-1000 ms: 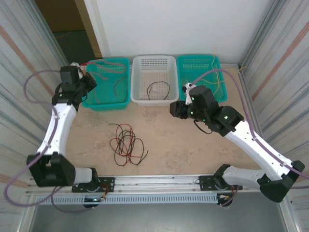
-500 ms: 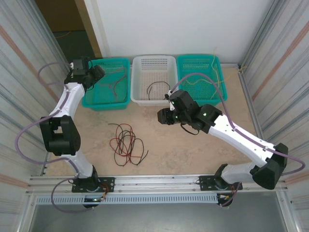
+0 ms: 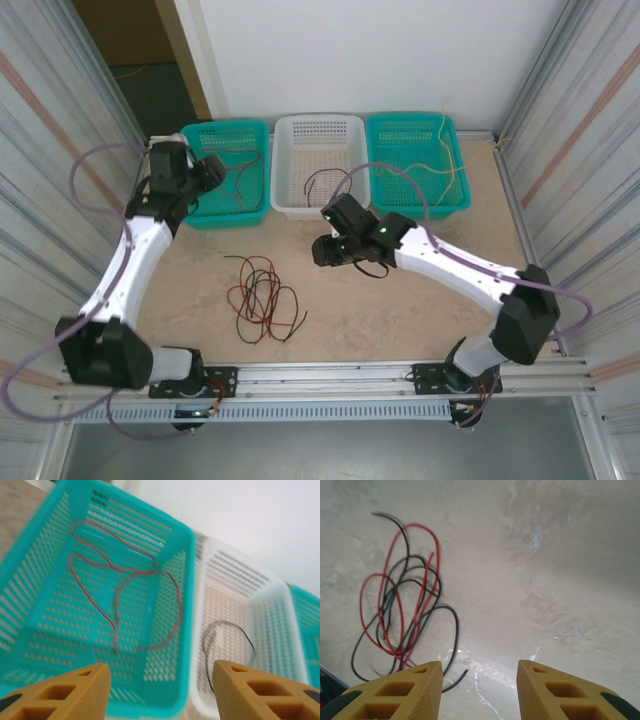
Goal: Untangle the cables
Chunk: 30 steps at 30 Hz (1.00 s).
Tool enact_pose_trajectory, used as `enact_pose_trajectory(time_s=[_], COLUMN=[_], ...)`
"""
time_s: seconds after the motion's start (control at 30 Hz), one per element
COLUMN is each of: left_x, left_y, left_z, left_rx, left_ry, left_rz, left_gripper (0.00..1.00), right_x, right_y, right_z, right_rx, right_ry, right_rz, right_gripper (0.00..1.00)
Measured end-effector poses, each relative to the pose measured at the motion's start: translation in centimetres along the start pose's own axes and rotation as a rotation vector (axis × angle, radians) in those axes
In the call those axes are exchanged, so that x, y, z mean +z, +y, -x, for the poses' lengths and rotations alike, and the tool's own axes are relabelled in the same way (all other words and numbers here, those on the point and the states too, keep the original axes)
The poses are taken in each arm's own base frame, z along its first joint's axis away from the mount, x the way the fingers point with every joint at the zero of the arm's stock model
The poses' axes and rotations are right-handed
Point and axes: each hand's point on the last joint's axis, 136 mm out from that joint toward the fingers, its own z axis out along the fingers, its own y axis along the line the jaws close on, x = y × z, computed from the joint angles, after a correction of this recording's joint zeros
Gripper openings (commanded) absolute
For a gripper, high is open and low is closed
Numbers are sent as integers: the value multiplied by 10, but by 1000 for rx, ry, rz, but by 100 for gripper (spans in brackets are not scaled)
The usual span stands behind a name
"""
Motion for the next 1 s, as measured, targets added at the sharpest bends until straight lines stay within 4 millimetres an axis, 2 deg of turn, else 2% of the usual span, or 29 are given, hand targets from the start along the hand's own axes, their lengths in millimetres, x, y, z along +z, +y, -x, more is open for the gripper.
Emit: enact_pose_trajectory(time_s=[0.07,0.17,0.3,0.37,0.5,0.67,0.83,1.0], left_x=[-13,-28,-46,-55,-68,-70,-66,-63], left_y=[-3,5,30,44,69,81,96,105], left_z=[-30,-82,-141,-160,-177,-191,-214,-233], left_rx=[19,37,29,12,-26,-64,-105,-154], left_ry=[43,145,261,293,307,330,384,426], left_rz=[-43,-66,-45,-14,64,101,148,171], left_gripper=[54,56,58,59,59,58,59,59], right_x=[20,50,82,90,96,112,135,145], right_y=[2,12,29,40,67,90,89,88], right_z=[-11,-35,-60,-67,-76,-81,-94,-96], right_rx=[-2,-27,-72,-89,-103,-92,-77,-75], right_ry=[50,139,238,261,291,321,381,394], right_rz=[-15,-30,-50,-38,18,65,54,37], right_gripper=[42,43,44,44,42,39,37,33])
